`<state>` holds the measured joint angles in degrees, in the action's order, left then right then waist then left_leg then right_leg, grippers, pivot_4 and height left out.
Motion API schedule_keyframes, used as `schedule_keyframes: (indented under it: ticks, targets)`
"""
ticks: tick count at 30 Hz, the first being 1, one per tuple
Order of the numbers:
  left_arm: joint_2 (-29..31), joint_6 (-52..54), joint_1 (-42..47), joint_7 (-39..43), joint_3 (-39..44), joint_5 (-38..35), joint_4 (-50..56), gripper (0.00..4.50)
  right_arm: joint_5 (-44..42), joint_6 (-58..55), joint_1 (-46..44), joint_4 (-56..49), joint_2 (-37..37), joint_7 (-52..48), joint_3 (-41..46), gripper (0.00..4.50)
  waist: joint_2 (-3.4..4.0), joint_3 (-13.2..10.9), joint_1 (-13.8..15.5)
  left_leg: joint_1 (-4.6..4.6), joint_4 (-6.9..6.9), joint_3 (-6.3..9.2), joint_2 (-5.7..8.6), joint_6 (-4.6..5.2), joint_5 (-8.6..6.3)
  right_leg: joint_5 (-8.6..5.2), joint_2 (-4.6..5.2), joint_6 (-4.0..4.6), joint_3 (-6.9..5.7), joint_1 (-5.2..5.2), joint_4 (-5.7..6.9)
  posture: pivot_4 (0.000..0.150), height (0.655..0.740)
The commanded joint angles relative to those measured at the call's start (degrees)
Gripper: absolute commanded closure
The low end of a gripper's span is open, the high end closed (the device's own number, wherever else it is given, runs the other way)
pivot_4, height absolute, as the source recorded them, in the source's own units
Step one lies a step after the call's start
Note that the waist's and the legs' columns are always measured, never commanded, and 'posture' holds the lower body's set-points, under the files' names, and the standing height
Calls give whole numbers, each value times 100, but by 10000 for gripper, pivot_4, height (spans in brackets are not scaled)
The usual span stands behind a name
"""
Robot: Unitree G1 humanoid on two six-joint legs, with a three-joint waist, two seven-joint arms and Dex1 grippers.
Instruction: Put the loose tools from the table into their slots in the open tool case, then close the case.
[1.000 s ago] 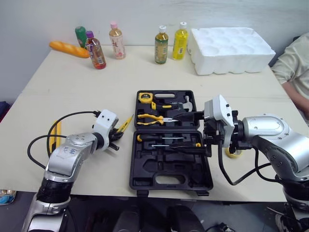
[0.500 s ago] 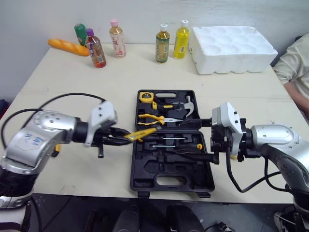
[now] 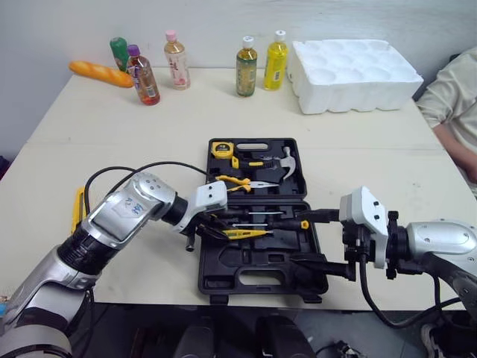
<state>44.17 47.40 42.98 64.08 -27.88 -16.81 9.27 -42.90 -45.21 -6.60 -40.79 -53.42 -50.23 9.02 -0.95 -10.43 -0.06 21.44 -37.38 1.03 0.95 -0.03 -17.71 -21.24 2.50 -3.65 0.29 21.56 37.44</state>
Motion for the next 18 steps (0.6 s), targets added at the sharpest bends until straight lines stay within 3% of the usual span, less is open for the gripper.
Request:
schedule_keyframes:
  ticks: [1, 14, 16, 18]
  targets:
    - [-25, -15, 67, 78, -8, 139, -2, 40055, -84, 16, 115, -252, -60, 86, 220, 0, 0, 0, 2, 0, -2, -1, 1, -1, 1, 0, 2, 0, 1, 0, 0, 1500, 7400]
    - [-137, -249, 30, 298, -46, 411, -113, 40055, 42, 137, 230, -206, -82, 185, 199, 0, 0, 0, 6, 0, -6, -1, 1, -2, 1, 0, 2, 0, 1, -2, 1, 1500, 7400]
    - [-145, -257, 13, 318, -25, 422, -136, 29601, 57, 145, 234, -201, -74, 201, 191, 0, 0, 0, 3, 0, -5, -1, 1, -2, 1, 0, 2, 0, 1, -2, 1, 1500, 7400]
    - [-139, -266, -4, 357, -8, 417, -143, 22397, 64, 150, 241, -200, -65, 213, 182, 0, 0, 0, 3, -1, -5, -1, 1, -2, 1, 0, 2, 0, 1, -2, 2, 1500, 7400]
